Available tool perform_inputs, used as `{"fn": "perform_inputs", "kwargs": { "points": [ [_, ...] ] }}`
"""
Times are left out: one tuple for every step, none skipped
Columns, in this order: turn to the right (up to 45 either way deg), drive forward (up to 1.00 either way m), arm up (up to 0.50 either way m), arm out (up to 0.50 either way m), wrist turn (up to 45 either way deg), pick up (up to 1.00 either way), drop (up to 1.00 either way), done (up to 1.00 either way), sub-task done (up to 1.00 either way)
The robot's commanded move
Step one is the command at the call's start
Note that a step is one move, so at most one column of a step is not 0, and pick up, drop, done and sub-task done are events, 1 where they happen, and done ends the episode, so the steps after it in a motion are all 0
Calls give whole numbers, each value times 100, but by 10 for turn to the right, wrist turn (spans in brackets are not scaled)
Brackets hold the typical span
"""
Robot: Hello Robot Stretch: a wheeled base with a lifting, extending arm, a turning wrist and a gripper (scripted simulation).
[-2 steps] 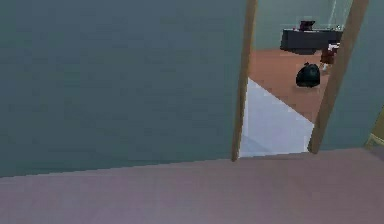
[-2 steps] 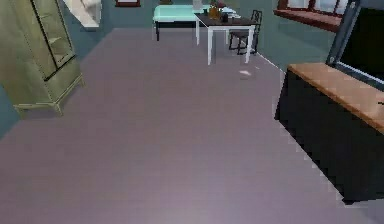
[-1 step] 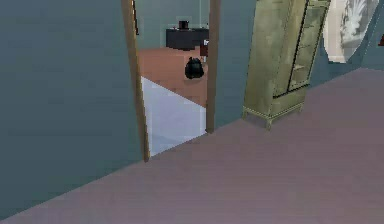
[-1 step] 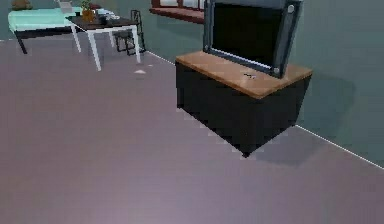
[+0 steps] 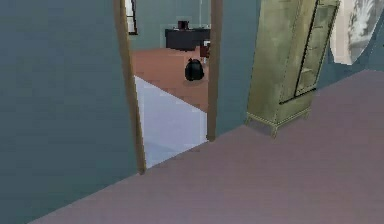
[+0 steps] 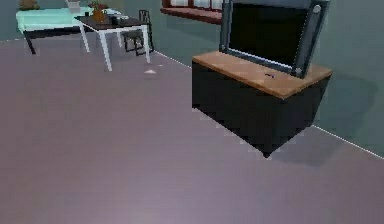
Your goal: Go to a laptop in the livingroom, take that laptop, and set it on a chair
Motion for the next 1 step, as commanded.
{"fn": "perform_inputs", "kwargs": {
  "points": [
    [30, 0, 0, 0, 0, 0, 0, 0, 0]
  ]
}}
